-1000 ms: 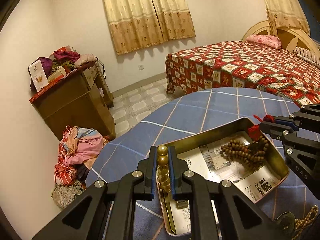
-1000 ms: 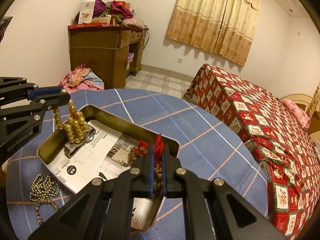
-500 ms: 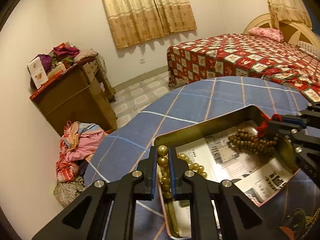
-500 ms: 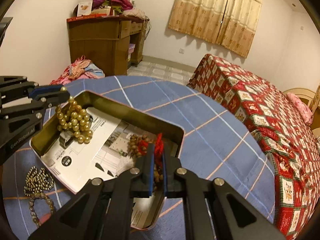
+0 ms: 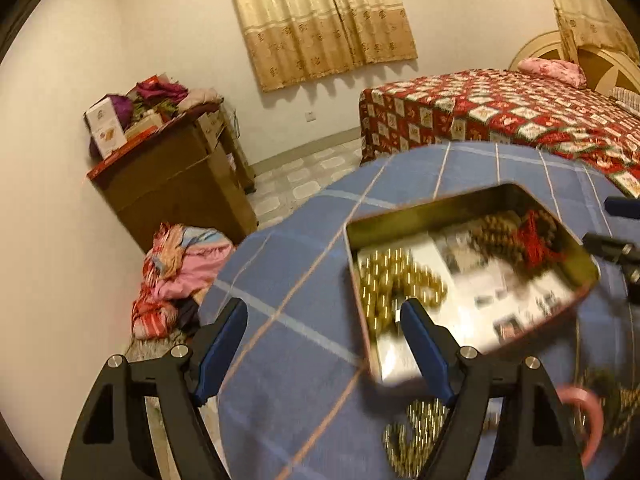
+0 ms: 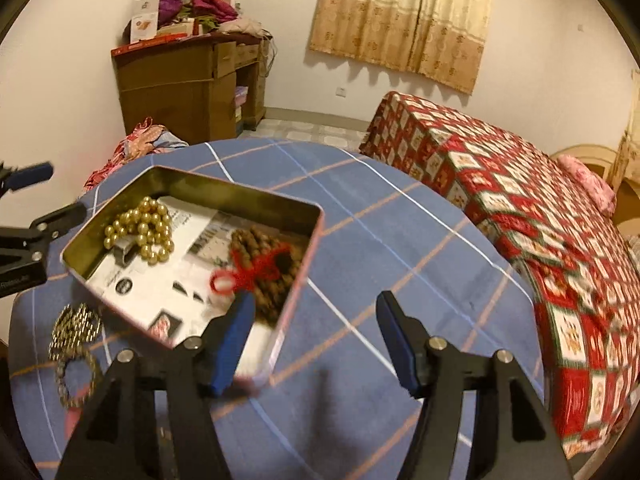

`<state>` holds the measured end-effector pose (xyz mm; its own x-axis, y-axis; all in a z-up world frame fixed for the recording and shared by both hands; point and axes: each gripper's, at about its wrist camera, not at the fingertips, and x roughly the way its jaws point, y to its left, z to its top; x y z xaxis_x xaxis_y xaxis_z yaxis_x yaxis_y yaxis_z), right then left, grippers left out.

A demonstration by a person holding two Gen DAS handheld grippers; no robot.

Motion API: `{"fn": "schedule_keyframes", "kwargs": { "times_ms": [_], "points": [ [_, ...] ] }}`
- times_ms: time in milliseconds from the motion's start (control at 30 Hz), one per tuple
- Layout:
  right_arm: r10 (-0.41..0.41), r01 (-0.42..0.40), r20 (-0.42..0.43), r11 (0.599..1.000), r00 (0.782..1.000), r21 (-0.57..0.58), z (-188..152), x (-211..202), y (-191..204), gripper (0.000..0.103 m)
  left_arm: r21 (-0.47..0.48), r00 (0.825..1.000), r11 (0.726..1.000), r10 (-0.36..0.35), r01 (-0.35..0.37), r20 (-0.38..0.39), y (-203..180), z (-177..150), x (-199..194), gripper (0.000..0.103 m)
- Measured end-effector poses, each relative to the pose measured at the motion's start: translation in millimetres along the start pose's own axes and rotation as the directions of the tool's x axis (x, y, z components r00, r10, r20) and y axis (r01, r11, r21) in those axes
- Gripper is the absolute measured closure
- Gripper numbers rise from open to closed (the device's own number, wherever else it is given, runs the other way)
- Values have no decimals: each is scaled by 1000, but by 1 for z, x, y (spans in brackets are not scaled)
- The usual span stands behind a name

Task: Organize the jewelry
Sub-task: 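Grasp the pearl necklace with the right tool while the left tool grasps the grey bead strand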

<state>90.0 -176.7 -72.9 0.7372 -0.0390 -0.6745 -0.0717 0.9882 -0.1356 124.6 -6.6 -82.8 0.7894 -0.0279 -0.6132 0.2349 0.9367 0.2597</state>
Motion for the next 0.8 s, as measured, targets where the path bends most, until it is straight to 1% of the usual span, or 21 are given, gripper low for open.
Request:
{"fn": "schedule_keyframes", "kwargs": {
  "times_ms": [67,267,367,500,600,667,800],
  "points": [
    [13,-13,-3,1000,1000,13,-7,-6,-3,37,-5,1000,1000,-7,7,-7,-2,-17,-11,24],
    [43,-43,-6,999,999,17,-37,-31,-1,37,-5,999,999,-33,33,-37,-11,-49,-33,24],
    [54,-54,-11,998,998,18,-52,-40,-1,38,-20,998,999,-28,27,-63,-12,-59,-36,24],
    [52,-52,-22,999,998,13,-77,-55,-5,38,-62,994,997,-58,52,-95,-13,-72,-43,24],
    [75,-74,-32,997,997,24,-92,-63,-7,38,-62,992,996,-65,59,-104,-19,-83,-47,24],
    [98,-98,-48,995,994,1,-102,-66,-2,38,-58,991,997,-63,56,-121,-22,-85,-44,24],
    [135,-138,-69,990,988,-42,-113,-63,8,39,-59,991,997,-65,58,-120,-23,-88,-43,24]
  ]
}}
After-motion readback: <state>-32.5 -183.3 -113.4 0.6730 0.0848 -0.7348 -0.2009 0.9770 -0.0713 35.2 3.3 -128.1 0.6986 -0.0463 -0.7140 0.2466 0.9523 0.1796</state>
